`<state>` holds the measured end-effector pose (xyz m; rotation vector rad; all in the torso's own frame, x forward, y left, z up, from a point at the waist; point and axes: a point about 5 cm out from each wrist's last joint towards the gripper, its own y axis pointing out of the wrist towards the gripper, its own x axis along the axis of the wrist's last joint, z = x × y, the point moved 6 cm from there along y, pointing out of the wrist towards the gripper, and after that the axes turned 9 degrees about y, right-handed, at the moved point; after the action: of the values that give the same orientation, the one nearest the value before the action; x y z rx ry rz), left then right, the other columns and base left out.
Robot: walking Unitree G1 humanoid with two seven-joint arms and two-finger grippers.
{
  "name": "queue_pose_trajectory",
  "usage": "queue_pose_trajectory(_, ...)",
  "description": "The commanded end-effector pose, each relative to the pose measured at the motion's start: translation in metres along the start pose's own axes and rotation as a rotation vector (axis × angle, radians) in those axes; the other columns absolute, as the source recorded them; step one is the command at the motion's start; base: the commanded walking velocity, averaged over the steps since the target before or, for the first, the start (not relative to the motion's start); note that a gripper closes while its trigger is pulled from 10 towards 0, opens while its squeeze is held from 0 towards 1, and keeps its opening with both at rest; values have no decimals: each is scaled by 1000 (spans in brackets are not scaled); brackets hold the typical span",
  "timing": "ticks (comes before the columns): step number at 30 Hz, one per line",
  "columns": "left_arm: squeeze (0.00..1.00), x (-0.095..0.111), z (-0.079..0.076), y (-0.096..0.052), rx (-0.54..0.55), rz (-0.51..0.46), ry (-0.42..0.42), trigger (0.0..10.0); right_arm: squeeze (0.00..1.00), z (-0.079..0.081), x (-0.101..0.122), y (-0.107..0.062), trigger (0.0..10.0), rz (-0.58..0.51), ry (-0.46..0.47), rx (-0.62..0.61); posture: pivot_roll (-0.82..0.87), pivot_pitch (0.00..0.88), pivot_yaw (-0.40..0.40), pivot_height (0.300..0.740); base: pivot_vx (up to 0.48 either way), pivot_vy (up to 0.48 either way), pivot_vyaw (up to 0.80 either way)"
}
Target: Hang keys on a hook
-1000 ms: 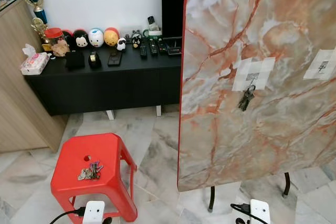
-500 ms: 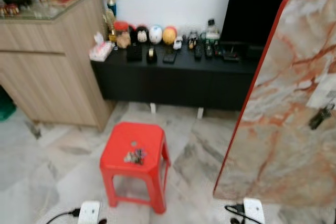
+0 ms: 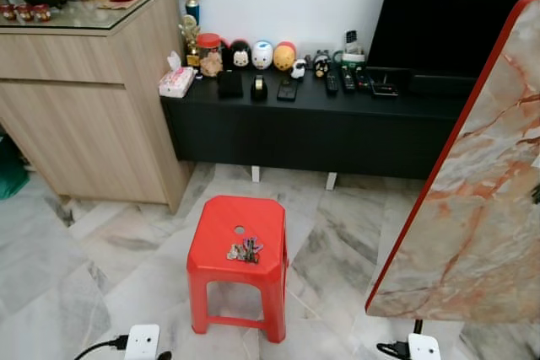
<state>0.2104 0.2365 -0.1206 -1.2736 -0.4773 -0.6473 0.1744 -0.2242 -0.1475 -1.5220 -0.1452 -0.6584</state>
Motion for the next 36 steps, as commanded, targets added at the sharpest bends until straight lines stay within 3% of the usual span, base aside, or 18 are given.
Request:
queue_pose_trajectory(1,0,-3,-1,0,-1,15,-10,10000,0,-2,6,0,10000,-16,-3,0,-8,0,-30,740,0,311,0)
queue_pose_trajectory(15,0,-4,-7,-1,-5,19,-21,10000,0,13,8,2,10000,-34,2,20,-12,0,-35,740,0,314,0)
queue_pose_trajectory(36,0,-5,-6,-1,-6,20,-17,10000,0,6,19,2,10000,-61,13,25,-12,0,-33,740,0,448,0)
